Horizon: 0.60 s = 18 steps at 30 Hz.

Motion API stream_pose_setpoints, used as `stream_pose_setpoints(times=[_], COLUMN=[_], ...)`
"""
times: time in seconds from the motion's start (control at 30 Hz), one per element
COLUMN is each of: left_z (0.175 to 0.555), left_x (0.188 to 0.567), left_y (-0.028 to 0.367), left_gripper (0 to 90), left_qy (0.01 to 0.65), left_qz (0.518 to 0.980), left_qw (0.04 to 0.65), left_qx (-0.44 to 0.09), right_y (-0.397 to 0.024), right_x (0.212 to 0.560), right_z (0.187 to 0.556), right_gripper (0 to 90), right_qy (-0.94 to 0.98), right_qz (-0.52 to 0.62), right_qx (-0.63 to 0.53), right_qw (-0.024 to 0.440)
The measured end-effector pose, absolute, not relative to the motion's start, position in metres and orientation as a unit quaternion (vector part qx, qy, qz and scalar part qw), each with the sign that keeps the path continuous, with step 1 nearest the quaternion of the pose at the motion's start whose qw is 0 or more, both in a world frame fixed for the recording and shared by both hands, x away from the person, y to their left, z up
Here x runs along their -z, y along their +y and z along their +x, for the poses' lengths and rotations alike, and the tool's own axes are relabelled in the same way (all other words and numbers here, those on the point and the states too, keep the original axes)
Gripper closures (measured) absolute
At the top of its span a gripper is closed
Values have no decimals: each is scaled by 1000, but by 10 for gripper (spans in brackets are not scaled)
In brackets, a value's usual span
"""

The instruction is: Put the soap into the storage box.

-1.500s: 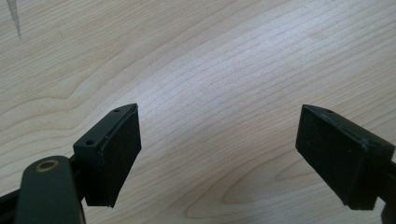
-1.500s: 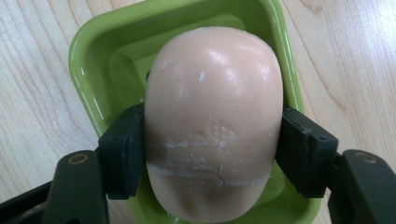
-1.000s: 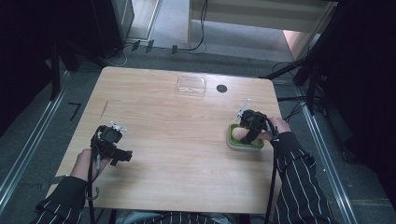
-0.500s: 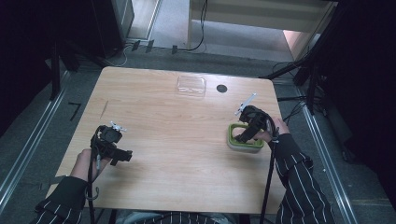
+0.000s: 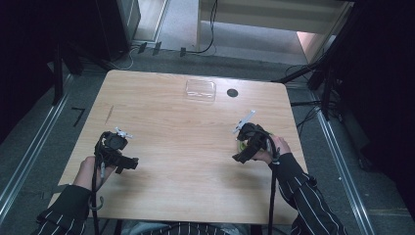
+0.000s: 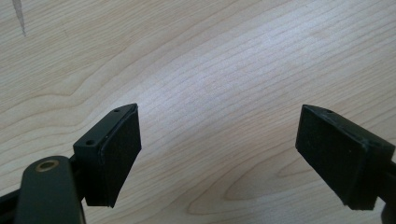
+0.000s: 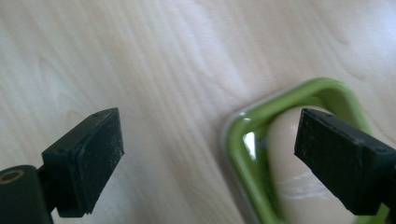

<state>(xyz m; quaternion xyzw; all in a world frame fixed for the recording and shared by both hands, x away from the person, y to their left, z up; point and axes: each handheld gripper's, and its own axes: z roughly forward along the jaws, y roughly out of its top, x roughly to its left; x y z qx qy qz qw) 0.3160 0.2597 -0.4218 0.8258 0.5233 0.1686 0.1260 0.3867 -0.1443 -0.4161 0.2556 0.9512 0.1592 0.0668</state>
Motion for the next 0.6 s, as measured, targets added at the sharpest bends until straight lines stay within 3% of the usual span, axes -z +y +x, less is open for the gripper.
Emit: stream_pose_setpoints(times=[0.6], left_z=[316], left_x=[422], left_y=[259], left_gripper=[148], left_qy=[521], left_qz=[827], left_qw=[125], left_qx=[-169], right_y=[-124], right_x=[433], right_z=[340], right_gripper=[87], right_qy=[959], right_qz=[227], right_qx=[-160], right_qw=[64])
